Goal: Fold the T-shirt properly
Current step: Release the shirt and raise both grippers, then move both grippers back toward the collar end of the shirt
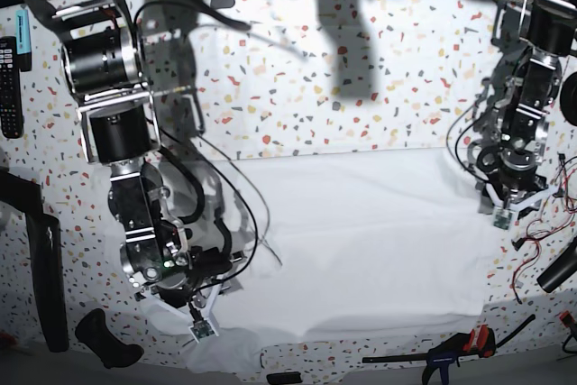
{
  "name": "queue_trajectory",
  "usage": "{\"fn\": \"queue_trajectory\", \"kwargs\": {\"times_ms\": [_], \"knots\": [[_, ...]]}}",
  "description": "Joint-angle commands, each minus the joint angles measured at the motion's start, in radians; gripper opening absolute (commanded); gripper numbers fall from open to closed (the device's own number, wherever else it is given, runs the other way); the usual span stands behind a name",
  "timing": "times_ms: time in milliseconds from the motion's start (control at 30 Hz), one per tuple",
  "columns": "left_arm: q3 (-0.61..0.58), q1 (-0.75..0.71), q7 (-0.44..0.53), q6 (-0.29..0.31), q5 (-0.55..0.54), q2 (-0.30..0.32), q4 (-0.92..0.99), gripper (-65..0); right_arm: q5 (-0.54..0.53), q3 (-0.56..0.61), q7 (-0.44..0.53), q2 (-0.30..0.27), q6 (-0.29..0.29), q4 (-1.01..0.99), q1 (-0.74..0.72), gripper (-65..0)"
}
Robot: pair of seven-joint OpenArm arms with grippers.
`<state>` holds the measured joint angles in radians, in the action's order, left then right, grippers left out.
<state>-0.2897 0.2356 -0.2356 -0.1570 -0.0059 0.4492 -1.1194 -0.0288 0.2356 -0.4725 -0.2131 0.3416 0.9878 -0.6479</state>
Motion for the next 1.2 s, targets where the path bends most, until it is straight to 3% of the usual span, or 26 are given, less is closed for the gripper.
{"fn": "queue_trajectory", "kwargs": {"times_ms": [0,167,267,633,1033,1167], "knots": [[0.006,0.028,0.054,-0.005,-0.048,0.014,-0.034,-44.4,-0.002,-0.007,0.060,-0.003,-0.005,0.016,-0.015,-41.4],[0.007,0.048,0.081,0.189,-0.248,0.012,-0.068,-44.3,0.006,-0.014,0.138,-0.010,-0.005,0.016,0.076,-41.4],[0.007,0.047,0.072,0.249,-0.292,0.006,-0.068,-44.3,0.005,-0.024,0.145,-0.026,-0.006,0.016,0.118,-41.4],[0.007,0.047,0.022,0.251,-0.292,-0.009,-0.058,-44.3,0.013,-0.196,0.178,-0.036,-0.005,0.016,0.245,-41.4],[0.007,0.027,0.020,0.240,-0.291,-0.090,0.113,-44.3,0.051,-0.203,0.162,-0.036,-0.005,0.016,0.307,-41.4],[0.007,0.028,0.010,0.241,-0.253,-0.070,0.136,-44.4,0.052,-0.203,0.133,-0.036,-0.005,0.016,0.324,-41.4]]}}
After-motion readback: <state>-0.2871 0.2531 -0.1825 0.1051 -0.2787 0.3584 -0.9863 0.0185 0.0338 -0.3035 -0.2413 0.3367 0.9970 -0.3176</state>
